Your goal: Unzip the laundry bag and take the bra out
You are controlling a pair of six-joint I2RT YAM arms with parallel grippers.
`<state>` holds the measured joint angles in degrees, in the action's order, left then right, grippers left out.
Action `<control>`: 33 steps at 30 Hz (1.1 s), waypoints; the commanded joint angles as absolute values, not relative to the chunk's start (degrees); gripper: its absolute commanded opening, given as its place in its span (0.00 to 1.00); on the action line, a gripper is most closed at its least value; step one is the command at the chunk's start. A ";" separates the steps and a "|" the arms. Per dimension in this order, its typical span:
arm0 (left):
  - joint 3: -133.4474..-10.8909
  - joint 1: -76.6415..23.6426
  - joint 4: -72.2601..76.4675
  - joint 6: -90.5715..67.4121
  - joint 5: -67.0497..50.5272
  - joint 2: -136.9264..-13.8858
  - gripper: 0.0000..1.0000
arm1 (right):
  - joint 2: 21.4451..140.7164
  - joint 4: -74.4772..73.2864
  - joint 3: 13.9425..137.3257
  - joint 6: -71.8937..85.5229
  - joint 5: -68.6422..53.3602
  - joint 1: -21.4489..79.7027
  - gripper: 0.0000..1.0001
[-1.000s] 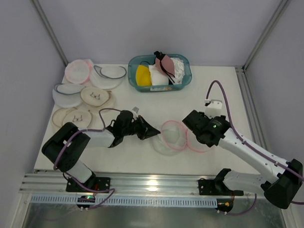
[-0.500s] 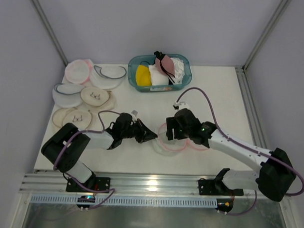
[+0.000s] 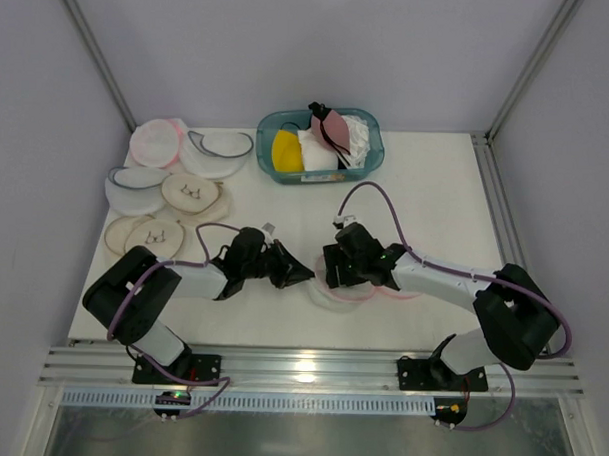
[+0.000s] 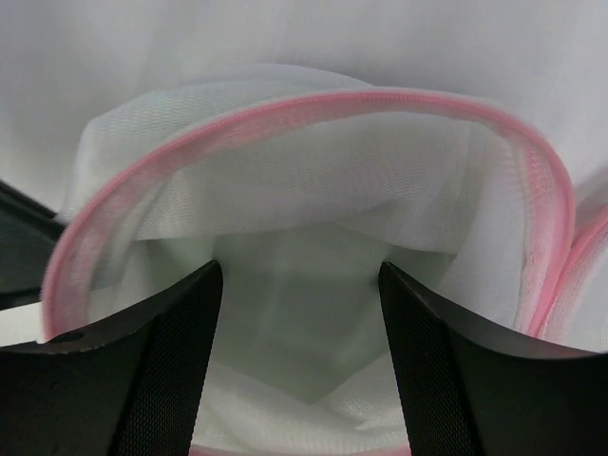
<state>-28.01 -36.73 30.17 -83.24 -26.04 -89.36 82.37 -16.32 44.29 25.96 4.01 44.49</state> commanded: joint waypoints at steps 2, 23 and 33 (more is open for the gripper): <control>-27.07 -36.39 30.85 -81.83 -26.02 -87.80 0.00 | 82.53 -18.80 43.60 27.51 10.62 44.21 0.70; -27.51 -36.39 31.11 -82.09 -26.02 -89.21 0.00 | 82.44 -21.11 40.53 27.77 12.45 43.77 0.64; -27.16 -36.39 30.41 -82.00 -25.84 -88.07 0.00 | 75.08 -12.65 36.39 28.30 -3.07 43.16 0.13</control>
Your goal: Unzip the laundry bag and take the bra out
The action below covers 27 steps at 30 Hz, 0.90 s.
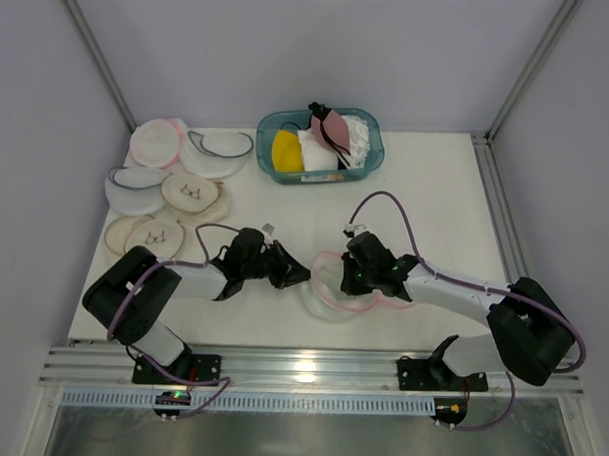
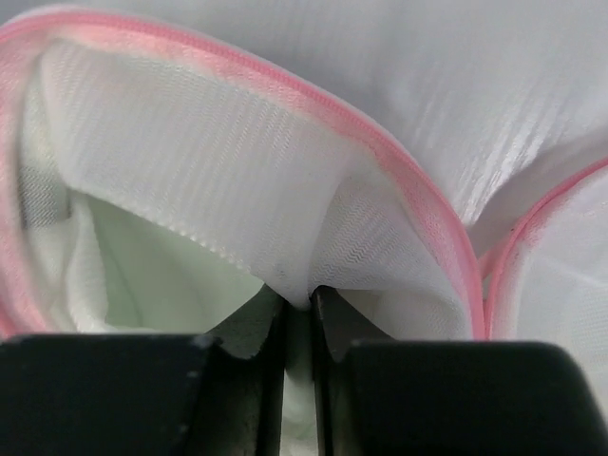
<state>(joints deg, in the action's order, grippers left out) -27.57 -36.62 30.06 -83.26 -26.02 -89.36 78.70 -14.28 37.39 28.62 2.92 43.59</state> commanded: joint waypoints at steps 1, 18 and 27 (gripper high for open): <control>-27.25 -36.39 30.41 -82.00 -25.75 -87.98 0.00 | 74.19 -13.00 36.39 28.13 -3.69 42.81 0.09; -27.25 -36.30 29.97 -81.91 -25.66 -87.89 0.00 | 49.76 -8.37 32.44 29.26 -30.36 34.90 0.05; -27.42 -36.39 30.15 -81.91 -25.66 -88.15 0.00 | 42.10 15.36 25.93 39.45 -51.23 31.12 0.04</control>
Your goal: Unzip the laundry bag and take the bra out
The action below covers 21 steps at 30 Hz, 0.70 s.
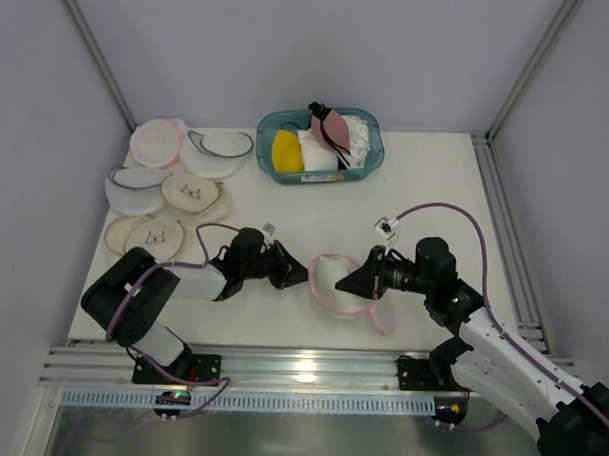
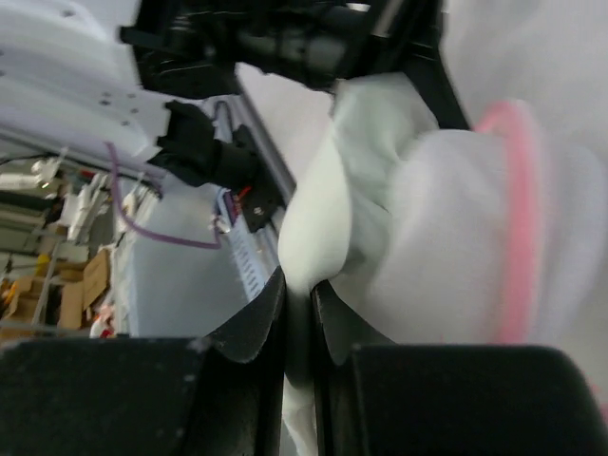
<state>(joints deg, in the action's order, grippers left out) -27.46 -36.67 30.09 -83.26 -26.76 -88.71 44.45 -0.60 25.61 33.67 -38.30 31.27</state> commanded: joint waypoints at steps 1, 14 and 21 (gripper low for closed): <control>-27.42 -36.39 30.32 -81.91 -25.66 -88.24 0.00 | 41.93 17.90 25.49 42.51 -54.46 30.94 0.04; -27.25 -36.39 30.85 -82.00 -25.84 -88.59 0.00 | 39.30 8.45 29.69 38.79 -47.23 30.94 0.04; -27.25 -36.39 30.85 -82.00 -26.10 -88.42 0.00 | 45.41 -15.90 42.70 27.78 -9.70 30.85 0.04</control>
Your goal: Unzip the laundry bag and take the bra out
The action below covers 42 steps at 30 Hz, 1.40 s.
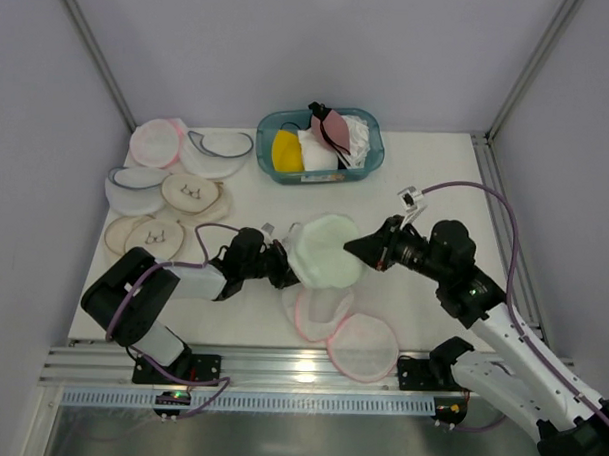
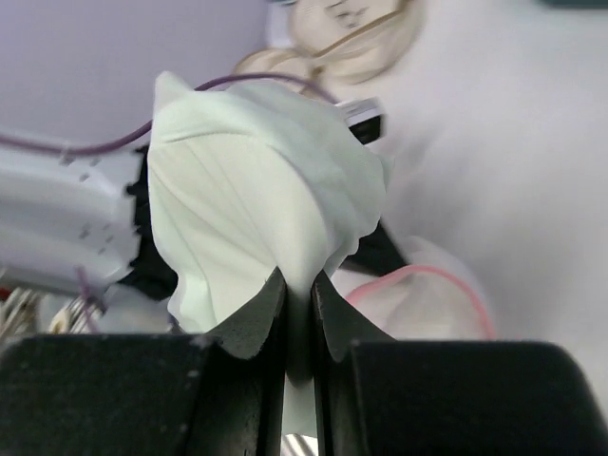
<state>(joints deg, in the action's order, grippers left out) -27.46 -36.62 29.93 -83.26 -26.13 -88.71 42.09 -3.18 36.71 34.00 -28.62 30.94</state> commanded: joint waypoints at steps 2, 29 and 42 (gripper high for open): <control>-27.16 -36.30 30.59 -81.74 -25.84 -88.07 0.00 | 48.15 -16.61 45.96 26.55 -3.88 30.85 0.04; -31.29 -36.30 20.57 -75.50 -24.35 -82.09 0.00 | 121.71 -16.35 115.91 18.02 10.72 19.51 0.04; -30.06 -35.59 18.19 -74.97 -23.55 -79.28 0.00 | 140.89 -18.99 132.64 16.80 12.40 15.29 0.27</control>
